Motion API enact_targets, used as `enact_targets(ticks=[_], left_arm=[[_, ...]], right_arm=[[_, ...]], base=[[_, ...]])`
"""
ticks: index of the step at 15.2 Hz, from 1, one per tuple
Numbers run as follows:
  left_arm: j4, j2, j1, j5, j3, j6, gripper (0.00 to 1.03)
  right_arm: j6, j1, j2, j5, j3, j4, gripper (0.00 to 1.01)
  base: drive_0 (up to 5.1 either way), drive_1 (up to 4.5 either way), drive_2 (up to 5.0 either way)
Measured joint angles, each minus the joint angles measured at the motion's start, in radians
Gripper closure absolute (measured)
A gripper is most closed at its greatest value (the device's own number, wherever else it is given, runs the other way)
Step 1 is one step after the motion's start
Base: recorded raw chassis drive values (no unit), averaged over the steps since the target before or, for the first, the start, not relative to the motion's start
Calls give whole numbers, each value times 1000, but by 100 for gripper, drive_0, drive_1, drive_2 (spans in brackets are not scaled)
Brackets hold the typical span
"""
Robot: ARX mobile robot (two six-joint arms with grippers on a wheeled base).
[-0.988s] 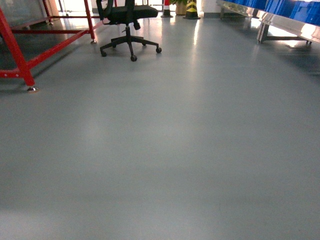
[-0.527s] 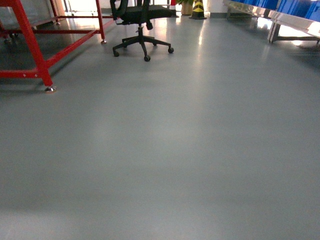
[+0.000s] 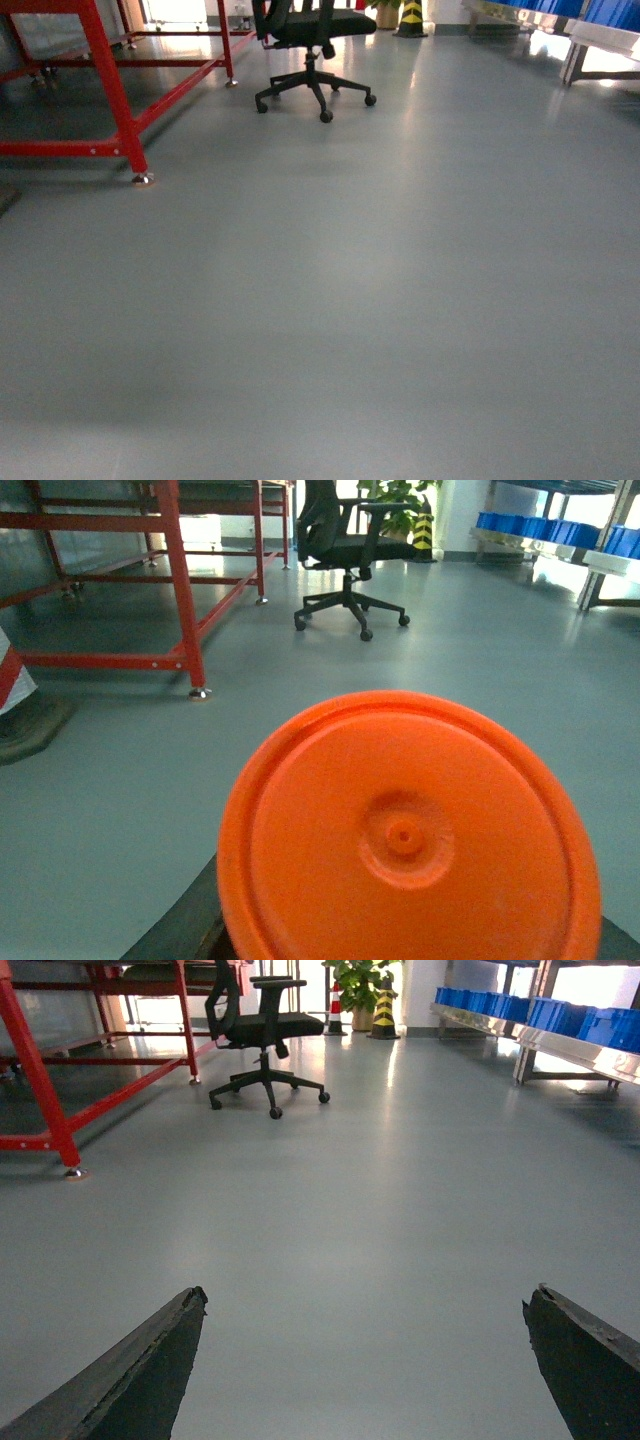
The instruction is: Pick capacitor and pack into box
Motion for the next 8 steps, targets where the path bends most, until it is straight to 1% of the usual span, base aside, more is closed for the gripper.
enact_targets(ticks=[8], left_arm=[[-1, 0, 0, 0, 0, 0, 59]], right_arm=[[0, 0, 0, 0, 0, 3, 3]], base=[[-506, 239, 239]])
